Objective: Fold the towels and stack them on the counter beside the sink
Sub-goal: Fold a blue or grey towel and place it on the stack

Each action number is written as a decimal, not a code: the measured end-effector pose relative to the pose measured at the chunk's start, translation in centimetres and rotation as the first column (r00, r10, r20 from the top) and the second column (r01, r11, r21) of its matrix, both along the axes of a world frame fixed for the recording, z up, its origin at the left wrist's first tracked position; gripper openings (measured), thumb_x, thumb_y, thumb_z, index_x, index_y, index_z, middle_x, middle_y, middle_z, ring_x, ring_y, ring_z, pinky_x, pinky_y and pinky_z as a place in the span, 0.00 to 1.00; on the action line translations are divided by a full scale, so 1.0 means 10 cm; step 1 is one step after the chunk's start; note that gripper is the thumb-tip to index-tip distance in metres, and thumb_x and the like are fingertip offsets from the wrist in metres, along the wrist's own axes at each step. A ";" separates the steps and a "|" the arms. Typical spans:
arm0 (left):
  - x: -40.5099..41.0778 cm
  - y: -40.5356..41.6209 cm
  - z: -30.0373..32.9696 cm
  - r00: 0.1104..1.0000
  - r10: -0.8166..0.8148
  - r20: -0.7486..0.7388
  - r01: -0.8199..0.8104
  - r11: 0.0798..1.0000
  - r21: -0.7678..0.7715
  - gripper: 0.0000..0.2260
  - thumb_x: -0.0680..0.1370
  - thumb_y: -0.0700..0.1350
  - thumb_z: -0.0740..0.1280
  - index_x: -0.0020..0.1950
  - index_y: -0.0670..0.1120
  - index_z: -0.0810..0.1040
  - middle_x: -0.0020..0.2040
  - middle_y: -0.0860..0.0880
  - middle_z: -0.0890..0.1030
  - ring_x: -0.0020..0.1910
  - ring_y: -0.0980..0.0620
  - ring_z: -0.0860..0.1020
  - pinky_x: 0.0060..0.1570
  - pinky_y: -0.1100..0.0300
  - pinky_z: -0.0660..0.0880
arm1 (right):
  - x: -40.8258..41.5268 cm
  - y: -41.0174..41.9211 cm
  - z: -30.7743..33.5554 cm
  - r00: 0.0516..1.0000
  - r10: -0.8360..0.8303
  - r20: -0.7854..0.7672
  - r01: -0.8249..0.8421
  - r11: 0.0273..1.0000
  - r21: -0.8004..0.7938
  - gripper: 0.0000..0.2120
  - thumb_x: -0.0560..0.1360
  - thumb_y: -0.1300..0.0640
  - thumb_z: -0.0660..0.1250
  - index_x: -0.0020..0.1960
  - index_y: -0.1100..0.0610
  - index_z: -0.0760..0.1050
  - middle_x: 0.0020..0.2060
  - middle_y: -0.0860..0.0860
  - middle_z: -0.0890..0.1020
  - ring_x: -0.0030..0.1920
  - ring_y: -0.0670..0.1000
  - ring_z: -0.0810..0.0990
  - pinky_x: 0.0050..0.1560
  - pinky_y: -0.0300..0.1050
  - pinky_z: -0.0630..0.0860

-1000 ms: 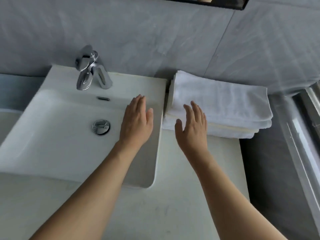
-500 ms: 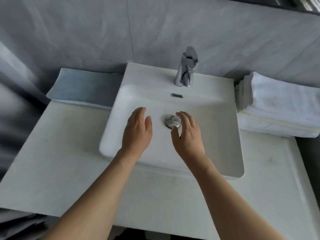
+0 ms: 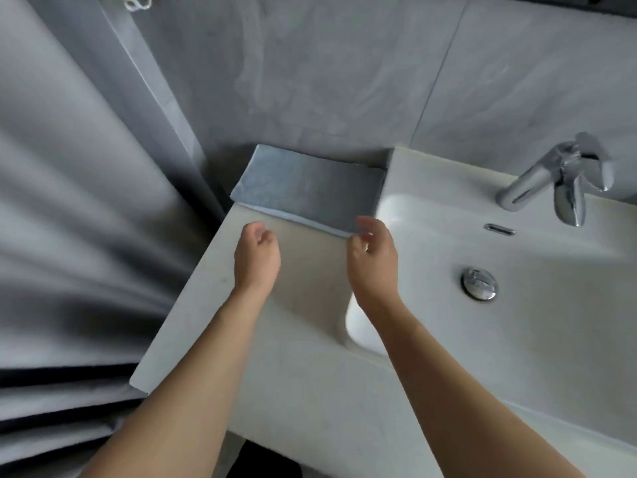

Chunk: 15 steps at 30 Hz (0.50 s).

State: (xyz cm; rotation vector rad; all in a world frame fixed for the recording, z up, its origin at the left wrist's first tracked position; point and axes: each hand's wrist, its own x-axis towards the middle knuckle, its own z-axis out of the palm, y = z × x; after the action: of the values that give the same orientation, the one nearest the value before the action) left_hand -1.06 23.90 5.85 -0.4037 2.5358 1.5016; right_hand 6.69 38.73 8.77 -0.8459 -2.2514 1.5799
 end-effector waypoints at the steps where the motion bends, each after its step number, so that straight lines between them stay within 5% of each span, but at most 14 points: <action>1: -0.16 -0.09 -0.05 0.999 0.008 0.041 -0.011 0.997 0.076 0.11 0.79 0.43 0.59 0.59 0.48 0.77 0.52 0.50 0.77 0.51 0.49 0.74 0.49 0.59 0.66 | -0.16 -0.09 -0.02 0.999 -0.027 0.034 0.029 0.998 -0.048 0.19 0.75 0.59 0.60 0.66 0.52 0.72 0.61 0.47 0.77 0.57 0.46 0.76 0.61 0.46 0.73; 4: -0.58 -0.34 -0.13 0.987 -0.046 0.154 0.013 0.978 0.210 0.09 0.70 0.41 0.58 0.34 0.52 0.60 0.35 0.47 0.62 0.34 0.48 0.60 0.35 0.52 0.57 | -0.61 -0.28 -0.10 0.970 -0.198 0.139 0.232 0.923 -0.308 0.14 0.75 0.60 0.59 0.58 0.53 0.75 0.52 0.48 0.79 0.50 0.48 0.76 0.53 0.46 0.74; 6: -0.86 -0.52 -0.17 0.979 -0.053 0.198 0.008 0.975 0.221 0.11 0.66 0.40 0.56 0.34 0.52 0.54 0.32 0.48 0.56 0.32 0.49 0.54 0.33 0.53 0.49 | -0.89 -0.38 -0.19 0.909 -0.342 0.238 0.417 0.750 -0.514 0.04 0.74 0.64 0.56 0.42 0.57 0.67 0.36 0.50 0.72 0.36 0.49 0.69 0.35 0.44 0.68; 8: -1.13 -0.66 -0.24 0.975 -0.038 0.221 -0.013 0.974 0.228 0.12 0.67 0.38 0.56 0.34 0.51 0.54 0.32 0.48 0.55 0.32 0.49 0.53 0.35 0.53 0.48 | -1.13 -0.42 -0.27 0.839 -0.403 0.365 0.544 0.620 -0.566 0.05 0.74 0.65 0.54 0.41 0.57 0.62 0.31 0.50 0.65 0.31 0.48 0.64 0.31 0.41 0.61; 12: -1.62 -0.76 -0.41 0.964 -0.016 0.265 -0.042 0.976 0.212 0.07 0.74 0.36 0.58 0.43 0.48 0.64 0.40 0.46 0.62 0.39 0.47 0.59 0.36 0.53 0.53 | -1.45 -0.39 -0.51 0.710 -0.468 0.527 0.701 0.394 -0.595 0.06 0.77 0.61 0.56 0.44 0.56 0.70 0.37 0.52 0.70 0.37 0.51 0.69 0.42 0.46 0.72; 15: -1.92 -0.69 -0.56 0.949 -0.045 0.311 -0.013 0.983 0.181 0.11 0.75 0.36 0.59 0.37 0.48 0.60 0.34 0.47 0.61 0.32 0.49 0.59 0.31 0.58 0.54 | -1.68 -0.25 -0.68 0.638 -0.523 0.565 0.753 0.267 -0.602 0.09 0.79 0.59 0.55 0.56 0.57 0.71 0.47 0.54 0.73 0.39 0.52 0.72 0.50 0.46 0.74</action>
State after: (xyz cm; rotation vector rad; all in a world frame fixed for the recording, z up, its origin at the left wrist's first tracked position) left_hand -20.31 16.99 0.21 -0.5448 2.1348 1.5088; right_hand -10.08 36.27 1.98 -1.9943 -0.7817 2.0318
